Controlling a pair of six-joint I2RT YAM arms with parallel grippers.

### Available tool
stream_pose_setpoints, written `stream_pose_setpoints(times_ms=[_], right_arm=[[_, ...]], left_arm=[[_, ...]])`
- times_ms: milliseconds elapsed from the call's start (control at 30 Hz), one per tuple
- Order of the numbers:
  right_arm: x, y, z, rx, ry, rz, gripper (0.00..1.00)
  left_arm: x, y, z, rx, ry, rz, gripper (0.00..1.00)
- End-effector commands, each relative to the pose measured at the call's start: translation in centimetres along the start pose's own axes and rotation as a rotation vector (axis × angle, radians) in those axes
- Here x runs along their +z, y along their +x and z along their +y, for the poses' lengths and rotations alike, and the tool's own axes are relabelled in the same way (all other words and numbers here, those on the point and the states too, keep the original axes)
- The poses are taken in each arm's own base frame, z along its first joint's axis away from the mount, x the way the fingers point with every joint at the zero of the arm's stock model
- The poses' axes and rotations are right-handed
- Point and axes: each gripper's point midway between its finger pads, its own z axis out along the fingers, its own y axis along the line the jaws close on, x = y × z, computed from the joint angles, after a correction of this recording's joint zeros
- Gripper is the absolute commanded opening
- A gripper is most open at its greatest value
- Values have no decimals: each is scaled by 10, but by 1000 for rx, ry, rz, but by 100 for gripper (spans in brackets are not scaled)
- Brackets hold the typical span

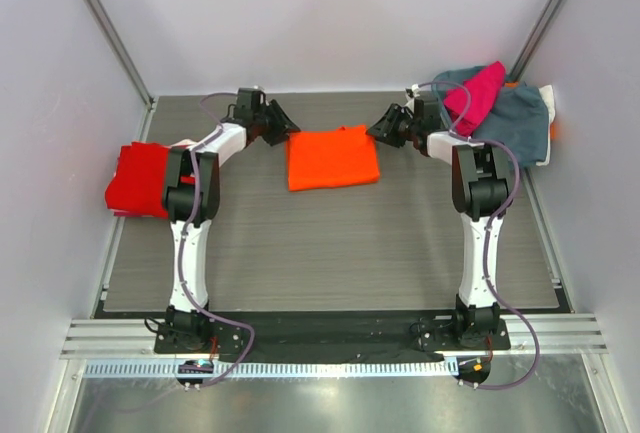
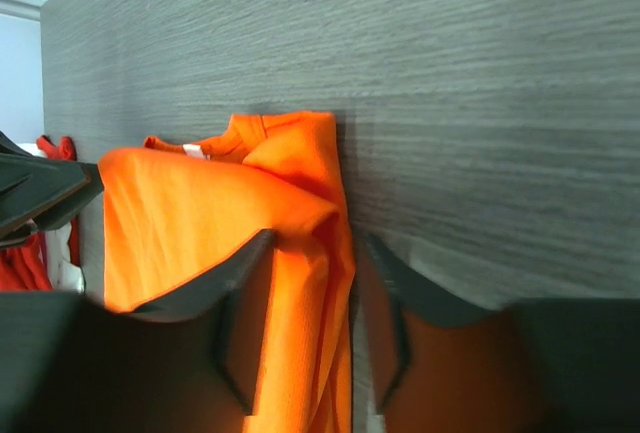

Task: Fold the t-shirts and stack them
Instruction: Fold the tshirt

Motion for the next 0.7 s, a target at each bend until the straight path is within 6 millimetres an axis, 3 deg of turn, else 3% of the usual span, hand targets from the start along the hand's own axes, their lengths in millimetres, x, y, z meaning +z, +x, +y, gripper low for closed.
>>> stream_pose_setpoints(times_ms=[0, 100, 133, 200, 233, 300, 667], right_arm=[[5, -17, 8, -35, -38, -26, 41], [9, -14, 7, -27, -49, -17, 31], [10, -14, 7, -23, -51, -14, 24], [9, -14, 10, -22, -61, -13, 19], [7, -11, 11, -20, -71, -7, 14], [5, -15, 17, -22, -91, -22, 11], [-18, -37, 49, -68, -139, -72, 2]], left_arm=[[6, -7, 1, 32, -26, -20, 46], [8, -10, 2, 34, -33, -27, 37], [11, -11, 1, 37, -28, -28, 30], [13, -11, -1, 33, -17, -21, 20], [16, -10, 0, 31, -17, -17, 9], [15, -12, -4, 33, -3, -20, 0], [-28, -29, -27, 57, 43, -124, 0]])
